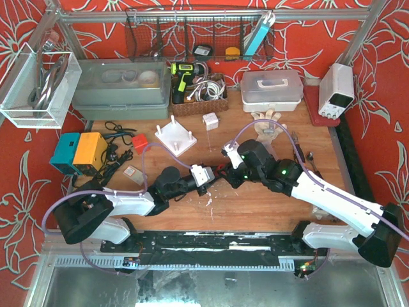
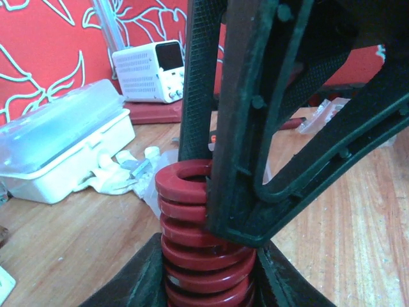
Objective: Install the large spring
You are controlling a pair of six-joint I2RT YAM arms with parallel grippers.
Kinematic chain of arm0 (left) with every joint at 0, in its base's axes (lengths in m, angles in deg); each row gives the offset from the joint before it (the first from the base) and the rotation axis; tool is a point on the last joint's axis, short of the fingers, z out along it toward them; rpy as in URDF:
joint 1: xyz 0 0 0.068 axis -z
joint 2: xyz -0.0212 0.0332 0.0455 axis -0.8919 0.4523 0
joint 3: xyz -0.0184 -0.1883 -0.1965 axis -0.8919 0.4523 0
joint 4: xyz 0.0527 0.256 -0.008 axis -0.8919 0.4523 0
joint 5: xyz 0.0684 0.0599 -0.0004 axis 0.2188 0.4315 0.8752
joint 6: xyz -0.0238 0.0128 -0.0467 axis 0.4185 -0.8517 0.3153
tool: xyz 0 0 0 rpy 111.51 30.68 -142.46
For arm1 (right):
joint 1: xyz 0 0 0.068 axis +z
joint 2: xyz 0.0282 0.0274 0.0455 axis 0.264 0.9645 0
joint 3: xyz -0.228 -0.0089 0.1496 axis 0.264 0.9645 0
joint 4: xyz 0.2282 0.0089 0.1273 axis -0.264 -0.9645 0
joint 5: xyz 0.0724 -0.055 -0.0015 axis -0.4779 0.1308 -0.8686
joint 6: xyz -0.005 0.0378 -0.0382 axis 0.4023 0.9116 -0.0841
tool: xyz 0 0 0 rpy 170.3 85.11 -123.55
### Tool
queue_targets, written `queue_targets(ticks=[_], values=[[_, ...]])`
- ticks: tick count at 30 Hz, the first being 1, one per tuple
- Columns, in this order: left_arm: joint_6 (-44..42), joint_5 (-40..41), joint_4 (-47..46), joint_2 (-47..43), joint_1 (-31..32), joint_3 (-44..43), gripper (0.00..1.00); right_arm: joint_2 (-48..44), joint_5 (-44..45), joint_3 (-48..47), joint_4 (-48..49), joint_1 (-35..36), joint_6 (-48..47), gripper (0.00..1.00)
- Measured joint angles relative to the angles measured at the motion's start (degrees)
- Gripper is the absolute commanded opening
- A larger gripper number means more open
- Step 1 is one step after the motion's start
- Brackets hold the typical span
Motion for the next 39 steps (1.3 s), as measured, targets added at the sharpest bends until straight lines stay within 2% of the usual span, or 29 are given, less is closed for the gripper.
queue_targets(ticks=[2,5,20,24,26,28,30,34,38,39], values=[[0.0,0.2,0.0,0.0,0.0,0.2,0.49,0.4,-0.1,-0.3,-0.2,0.0,-0.6,0.03],[-0.2,0.5,-0.1,-0.7,0.0,0.3,0.54,1.8,0.1,-1.4,-1.3,0.0,-1.6,0.02],[-0.9,1.5,0.5,-1.1,0.0,0.3,0.52,4.0,0.2,-3.1,-3.7,0.0,-2.8,0.00],[-0.8,2.0,0.6,-0.2,0.0,0.2,0.39,4.0,-0.1,-3.1,-3.7,0.0,-2.8,0.00],[-0.6,1.9,1.0,0.0,0.0,0.1,0.21,4.0,-0.1,-3.1,-3.6,0.0,-2.8,0.01],[-0.2,1.8,1.3,0.0,0.1,-0.2,0.08,4.0,0.1,-3.2,-3.7,0.0,-2.9,0.09],[0.1,1.7,1.5,0.0,0.0,-0.2,0.00,4.1,0.4,-3.2,-3.7,-0.1,-3.0,0.27],[1.2,1.8,3.0,0.0,0.0,-1.0,0.00,4.7,1.3,-4.3,-4.7,0.0,-3.4,0.64],[6.0,3.2,4.3,-0.1,-2.9,-3.0,0.00,2.9,6.3,-6.8,-4.2,0.1,-2.1,0.96],[7.9,4.0,4.5,-0.2,-4.6,-3.5,0.00,1.4,7.8,-6.8,-3.7,0.1,-1.5,0.99]])
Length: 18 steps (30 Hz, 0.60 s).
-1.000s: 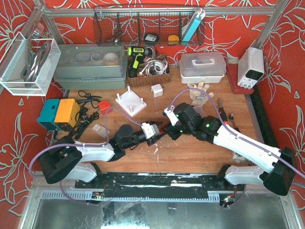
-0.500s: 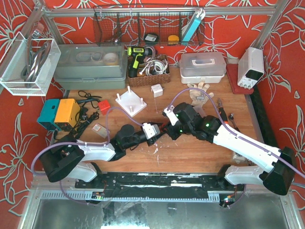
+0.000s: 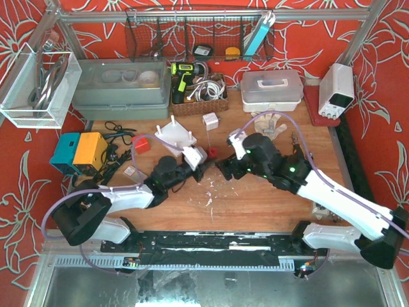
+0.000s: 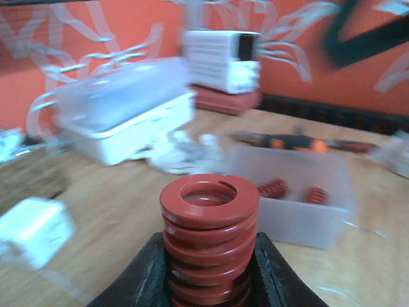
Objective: Install the large spring
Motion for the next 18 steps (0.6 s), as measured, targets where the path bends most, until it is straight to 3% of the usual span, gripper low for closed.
queue_targets(ticks=[10,18], values=[[17.1,12.5,2.3,-2.7,-20.5,-1.0,0.00,-18.6,15.5,10.1,6.3,0.1,0.6,0.99],[23.9,10.0,1.5,0.0,-25.4,2.4,0.00,-23.8,20.1,15.6,7.4,0.1,-2.9,0.99]])
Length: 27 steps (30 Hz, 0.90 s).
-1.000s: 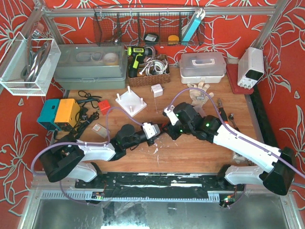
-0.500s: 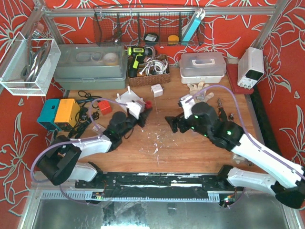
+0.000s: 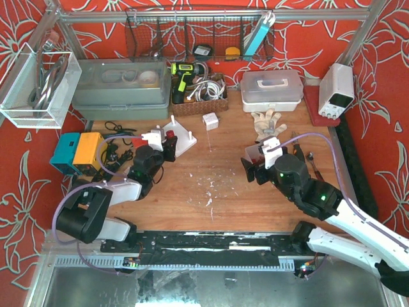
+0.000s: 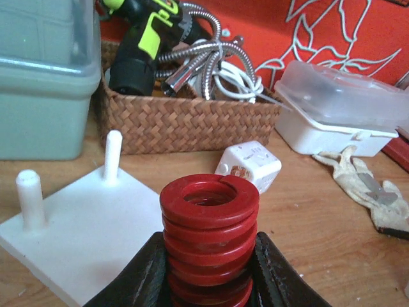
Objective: Install the large spring
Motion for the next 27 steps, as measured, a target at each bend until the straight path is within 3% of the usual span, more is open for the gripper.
queue_targets(ticks=[27], values=[[-3.3,-1.7,-8.0,11.9,-1.2,-0.1,0.06,-2.0,1.7,1.2,1.9,-0.3,-3.4,0.99]])
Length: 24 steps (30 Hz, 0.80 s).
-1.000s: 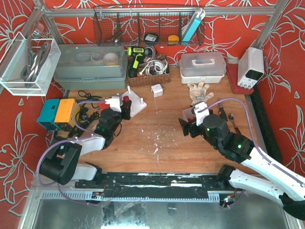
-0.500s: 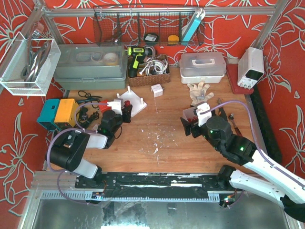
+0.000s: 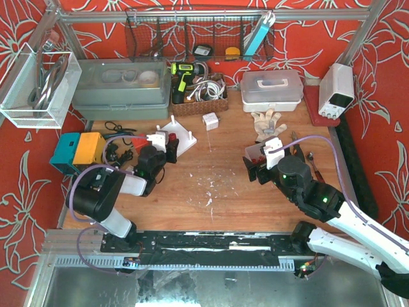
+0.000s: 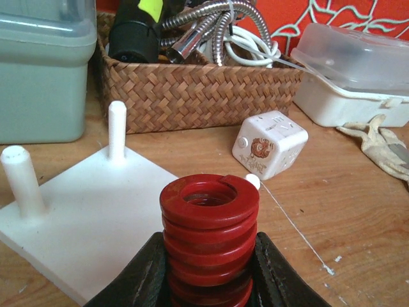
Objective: Install the large spring
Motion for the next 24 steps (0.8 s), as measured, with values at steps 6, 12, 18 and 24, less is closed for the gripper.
queue_targets(ticks=[6,12,18,24], values=[[-0.6,0.0,-1.1,2.5,0.0,-1.5,0.06,0.0,0.0,0.0,0.2,-0.1,-0.1,0.99],[-0.6,0.1,-1.9,3.3,0.0,-1.6,0.09,0.0,0.0,0.4,0.7,-0.1,-0.1,0.99],[-0.4,0.3,-1.9,1.7,0.0,0.1,0.15,0.1,0.0,0.9,1.2,-0.4,-0.1,0.99],[-0.3,0.8,-1.1,0.9,0.2,1.2,0.16,0.2,-0.1,1.0,1.3,-0.7,-0.1,0.99]])
